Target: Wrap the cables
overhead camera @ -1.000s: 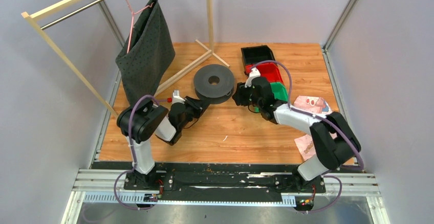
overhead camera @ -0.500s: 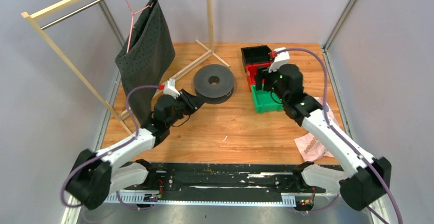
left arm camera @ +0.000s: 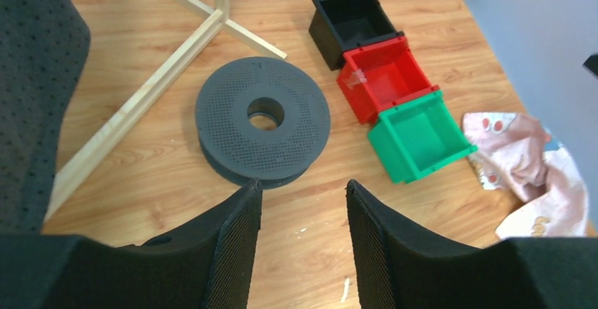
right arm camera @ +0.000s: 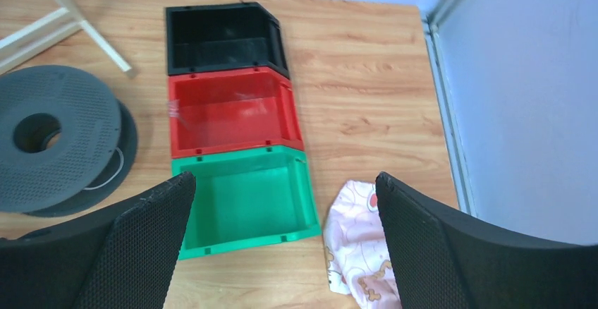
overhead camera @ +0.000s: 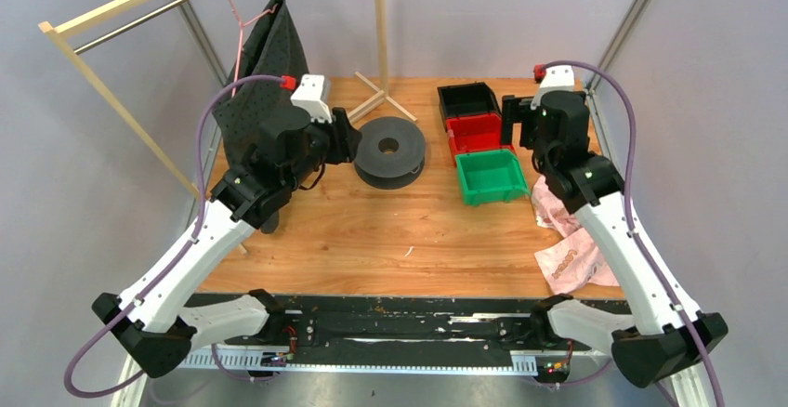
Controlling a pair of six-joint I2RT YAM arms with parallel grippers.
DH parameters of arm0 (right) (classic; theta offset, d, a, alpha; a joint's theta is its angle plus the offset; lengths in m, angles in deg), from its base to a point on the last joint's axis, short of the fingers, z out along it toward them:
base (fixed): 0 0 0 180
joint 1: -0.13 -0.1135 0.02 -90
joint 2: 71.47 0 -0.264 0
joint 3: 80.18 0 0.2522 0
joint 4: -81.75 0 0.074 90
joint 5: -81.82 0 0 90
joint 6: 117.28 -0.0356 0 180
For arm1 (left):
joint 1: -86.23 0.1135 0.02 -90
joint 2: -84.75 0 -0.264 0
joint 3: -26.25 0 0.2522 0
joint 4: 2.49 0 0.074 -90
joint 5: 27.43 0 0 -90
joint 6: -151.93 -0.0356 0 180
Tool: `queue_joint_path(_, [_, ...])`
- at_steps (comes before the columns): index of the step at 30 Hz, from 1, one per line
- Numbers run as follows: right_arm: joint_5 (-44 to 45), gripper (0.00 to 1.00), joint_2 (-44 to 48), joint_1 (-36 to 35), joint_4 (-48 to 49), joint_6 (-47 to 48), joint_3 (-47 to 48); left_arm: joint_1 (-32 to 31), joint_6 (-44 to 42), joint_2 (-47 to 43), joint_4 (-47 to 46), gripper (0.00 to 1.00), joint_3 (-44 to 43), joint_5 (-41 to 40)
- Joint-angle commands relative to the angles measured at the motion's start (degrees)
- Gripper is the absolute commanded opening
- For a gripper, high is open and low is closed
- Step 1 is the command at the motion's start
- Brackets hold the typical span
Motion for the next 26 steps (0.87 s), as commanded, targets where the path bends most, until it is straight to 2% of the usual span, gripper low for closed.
queue_joint_path(1, [-2.9, 1.00, -3.9, 5.3, -11.3, -11.3, 3.7, -1.6, -6.4, 1.4, 6.8, 0.53, -2.5, -6.7])
queue_joint_path(5, [-6.0, 1.00, -5.2, 6.9, -12.5, -16.9, 3.9, -1.6, -8.0, 4.0, 7.7, 0.54, -4.3, -4.0])
queue_joint_path(10, [-9.0, 1.00, -7.2, 8.1, -14.3, -20.4, 4.8, -1.6, -4.8, 5.4, 8.7, 0.56, -4.5, -10.3])
queue_joint_path(26, [-8.6, 1.00, -8.7, 8.4, -13.3, -22.0, 5.3, -1.5, -6.4, 6.2, 8.2, 0.54, -4.2, -9.4])
